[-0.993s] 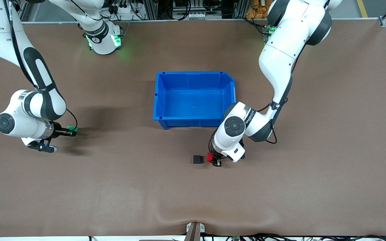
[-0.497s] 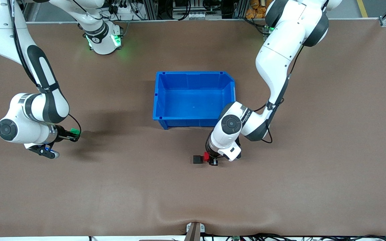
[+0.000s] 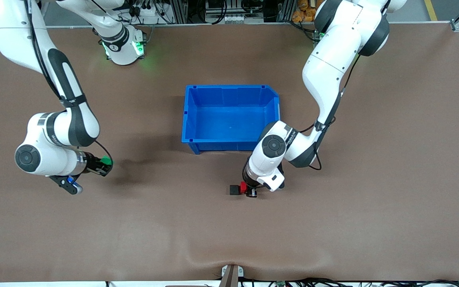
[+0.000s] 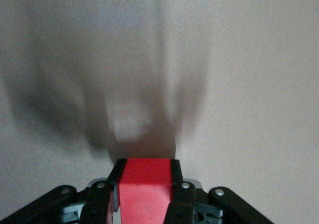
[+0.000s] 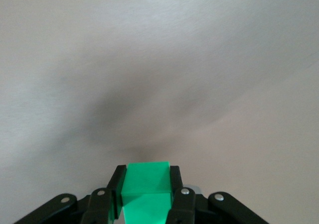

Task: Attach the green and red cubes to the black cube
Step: 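Release the red cube against the black cube and lift the left gripper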

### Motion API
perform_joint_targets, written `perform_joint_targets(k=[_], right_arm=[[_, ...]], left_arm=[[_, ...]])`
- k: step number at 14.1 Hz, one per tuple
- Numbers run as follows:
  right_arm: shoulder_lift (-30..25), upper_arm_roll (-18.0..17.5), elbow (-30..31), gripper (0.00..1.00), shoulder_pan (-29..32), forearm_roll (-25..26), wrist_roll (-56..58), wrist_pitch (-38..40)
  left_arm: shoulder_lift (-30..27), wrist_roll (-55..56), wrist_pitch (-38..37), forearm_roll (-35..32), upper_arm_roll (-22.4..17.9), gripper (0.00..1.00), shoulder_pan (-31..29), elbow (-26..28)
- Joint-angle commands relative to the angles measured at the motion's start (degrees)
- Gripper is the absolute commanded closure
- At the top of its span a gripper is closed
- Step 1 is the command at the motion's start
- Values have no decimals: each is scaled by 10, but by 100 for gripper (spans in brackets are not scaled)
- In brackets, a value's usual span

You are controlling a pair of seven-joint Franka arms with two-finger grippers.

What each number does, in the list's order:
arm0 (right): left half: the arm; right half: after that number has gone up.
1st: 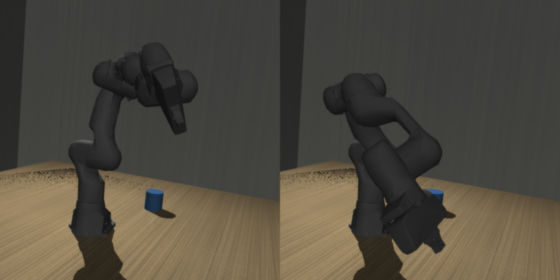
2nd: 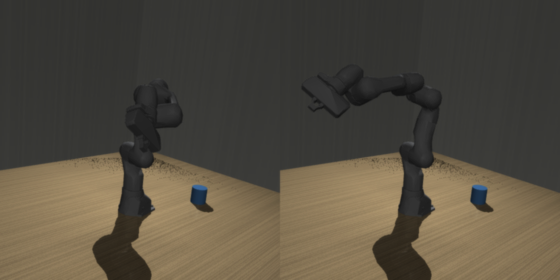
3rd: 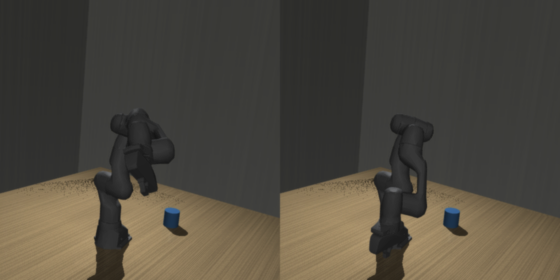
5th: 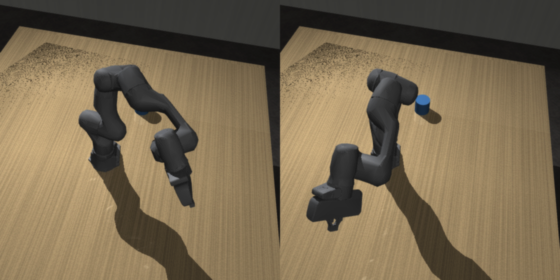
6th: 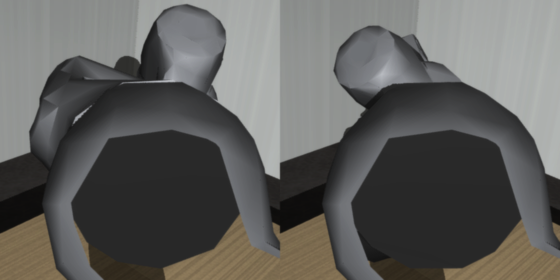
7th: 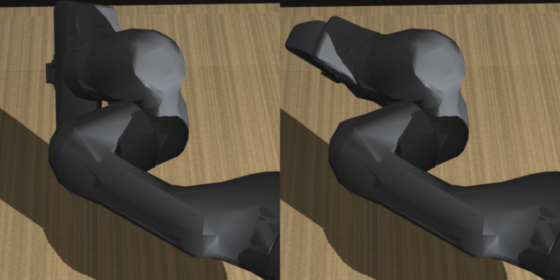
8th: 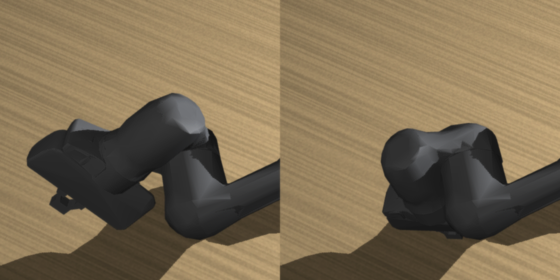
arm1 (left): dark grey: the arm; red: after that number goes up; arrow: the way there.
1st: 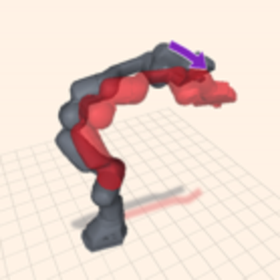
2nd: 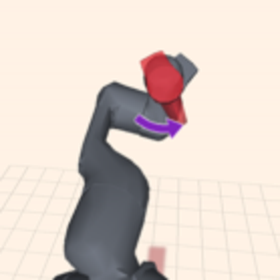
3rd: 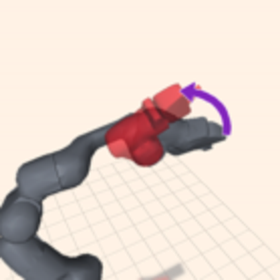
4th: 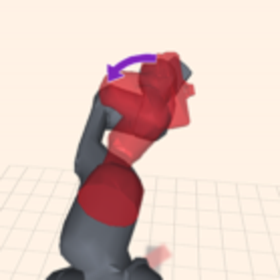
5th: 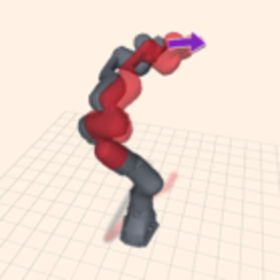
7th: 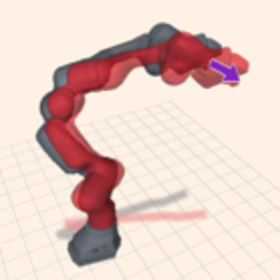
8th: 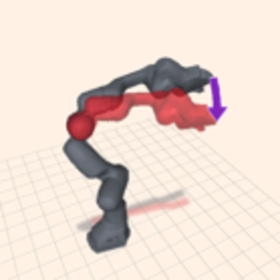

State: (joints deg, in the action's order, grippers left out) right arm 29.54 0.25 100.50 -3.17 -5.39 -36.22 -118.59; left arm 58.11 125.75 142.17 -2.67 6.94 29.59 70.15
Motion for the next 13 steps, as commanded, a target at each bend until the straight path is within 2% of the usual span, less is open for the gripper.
perform_joint_targets(k=[1, 5, 6, 7, 8, 11, 13], right_arm=[[19, 4, -41, 100, -16, -37, -45, 11], [38, 4, -68, 100, -40, -51, -154, 10], [39, 4, -72, 100, -46, -51, -176, 10], [39, 4, -77, 100, -51, -51, -199, 11], [42, 4, -85, 100, -60, -52, -227, 11], [63, 4, -116, 100, -87, -52, -318, 10], [72, 4, -131, 100, -93, -53, -348, 9]], left_arm=[[28, 13, 25, -2, -4, 100, 11, -21], [32, 12, 27, -3, -6, 100, 13, -21], [32, 4, 27, -4, -10, 93, 13, -20], [32, -7, 32, -8, -11, 55, 14, -20], [32, -37, 34, -10, -14, 1, 20, -19], [26, -74, 34, -21, -37, 0, 46, -12], [14, -73, 28, -65, -42, 0, 52, -9]])
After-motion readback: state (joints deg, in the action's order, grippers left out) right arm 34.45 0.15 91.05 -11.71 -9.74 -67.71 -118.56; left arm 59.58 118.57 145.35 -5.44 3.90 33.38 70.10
